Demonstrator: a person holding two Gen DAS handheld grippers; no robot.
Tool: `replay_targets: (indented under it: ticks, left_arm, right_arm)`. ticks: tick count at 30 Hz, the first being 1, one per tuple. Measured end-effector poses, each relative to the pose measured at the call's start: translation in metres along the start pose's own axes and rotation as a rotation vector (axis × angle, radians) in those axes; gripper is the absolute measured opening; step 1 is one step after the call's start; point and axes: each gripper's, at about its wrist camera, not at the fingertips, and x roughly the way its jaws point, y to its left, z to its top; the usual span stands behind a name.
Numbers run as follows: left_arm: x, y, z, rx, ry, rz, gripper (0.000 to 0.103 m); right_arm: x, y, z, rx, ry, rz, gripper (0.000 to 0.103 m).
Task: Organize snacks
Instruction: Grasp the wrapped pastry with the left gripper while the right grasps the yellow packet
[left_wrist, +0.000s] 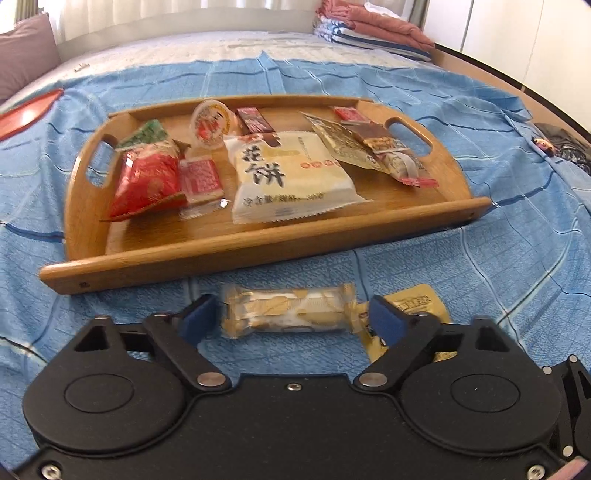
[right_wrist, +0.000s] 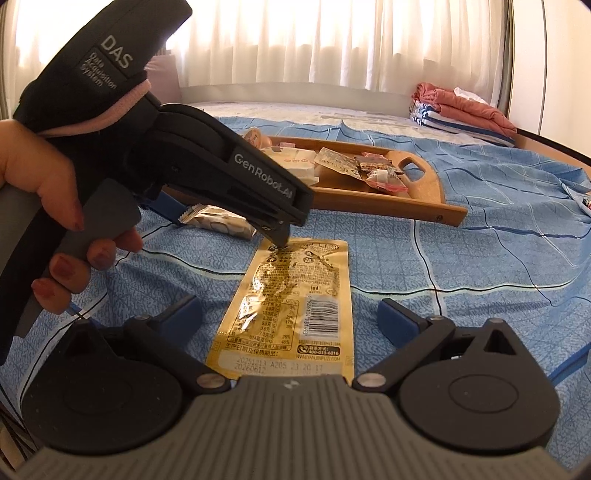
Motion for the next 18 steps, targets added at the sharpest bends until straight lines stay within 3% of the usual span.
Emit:
replay_targets:
  ticks: [5, 18]
  left_arm:
    - [-0.008, 0.005, -0.002, 0.003, -0.025, 0.003, 0.059]
    - [-0.037, 0.015, -0.007, -0.038, -0.092, -0.006, 0.053]
  right_arm:
    - [-0.001, 0.002, -0.002, -0.001, -0.010, -0.008, 0.103]
    - [0.008, -0.001, 0.010, 0.010, 0.037, -0.008, 0.103]
